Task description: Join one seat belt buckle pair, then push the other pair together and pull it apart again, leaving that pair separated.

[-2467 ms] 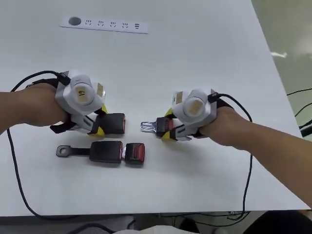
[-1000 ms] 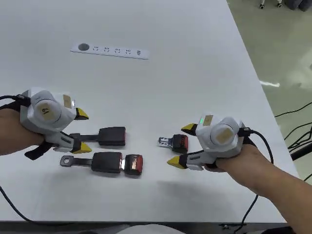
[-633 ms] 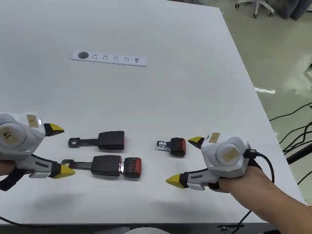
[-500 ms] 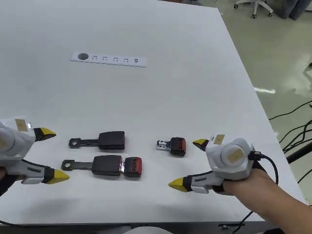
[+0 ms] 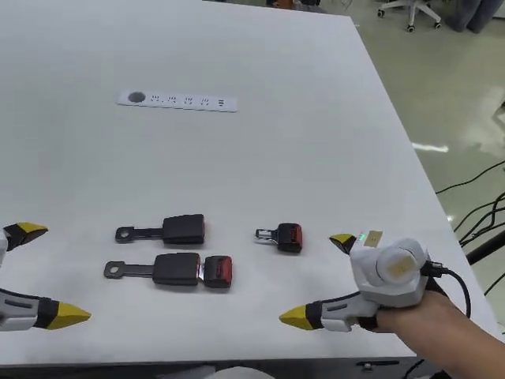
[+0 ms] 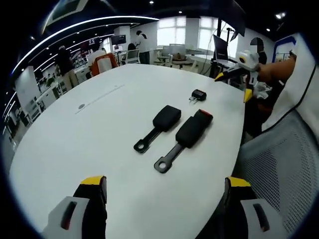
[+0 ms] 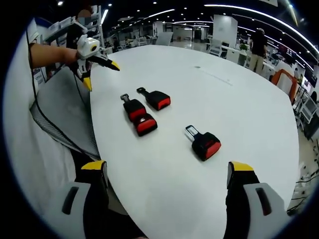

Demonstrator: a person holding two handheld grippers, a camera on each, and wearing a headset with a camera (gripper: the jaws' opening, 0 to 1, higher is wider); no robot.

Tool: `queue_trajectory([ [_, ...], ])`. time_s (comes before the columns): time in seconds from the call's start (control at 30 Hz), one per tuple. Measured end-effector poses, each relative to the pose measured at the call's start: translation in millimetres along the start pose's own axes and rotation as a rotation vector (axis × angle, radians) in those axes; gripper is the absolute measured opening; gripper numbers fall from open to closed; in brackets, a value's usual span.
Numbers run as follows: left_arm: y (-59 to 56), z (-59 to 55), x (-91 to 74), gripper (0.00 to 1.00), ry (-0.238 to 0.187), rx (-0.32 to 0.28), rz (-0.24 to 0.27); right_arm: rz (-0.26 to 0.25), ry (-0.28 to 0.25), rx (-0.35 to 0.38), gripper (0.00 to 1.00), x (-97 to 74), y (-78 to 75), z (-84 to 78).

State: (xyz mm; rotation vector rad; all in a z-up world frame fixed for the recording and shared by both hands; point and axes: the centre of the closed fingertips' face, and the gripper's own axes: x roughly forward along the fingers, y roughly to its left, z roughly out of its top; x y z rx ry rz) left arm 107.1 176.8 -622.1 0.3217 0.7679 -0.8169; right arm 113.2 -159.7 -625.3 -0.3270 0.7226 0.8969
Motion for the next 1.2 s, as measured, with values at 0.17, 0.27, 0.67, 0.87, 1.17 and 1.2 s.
queue_trajectory([
  [0.17, 0.3, -8.4, -2.7, 1.0, -0.014, -0.021, 0.007, -0.023, -0.026, 0.045, 1.0, -3.5, 1.6, 1.8],
  [0.27, 0.4, -9.1, -3.8, 1.0, -0.019, -0.04, 0.015, -0.039, -0.032, 0.048, 1.0, -6.6, 2.5, 2.7],
  [0.67, -5.5, 0.5, -7.3, 1.0, -0.076, -0.095, 0.037, -0.067, -0.058, 0.099, 1.0, -12.0, 2.5, 8.9],
  [0.87, -5.2, -1.1, -9.0, 1.0, -0.079, -0.133, 0.048, -0.07, -0.07, 0.103, 1.0, -11.0, 1.8, 11.5],
  [1.17, 1.7, 1.8, -10.0, 1.0, -0.117, -0.145, 0.068, -0.088, -0.079, 0.105, 1.0, -11.4, 2.4, 11.2],
  [1.2, 3.4, 2.4, -11.1, 1.0, -0.129, -0.153, 0.074, -0.087, -0.082, 0.111, 1.0, -11.6, 2.9, 10.8],
])
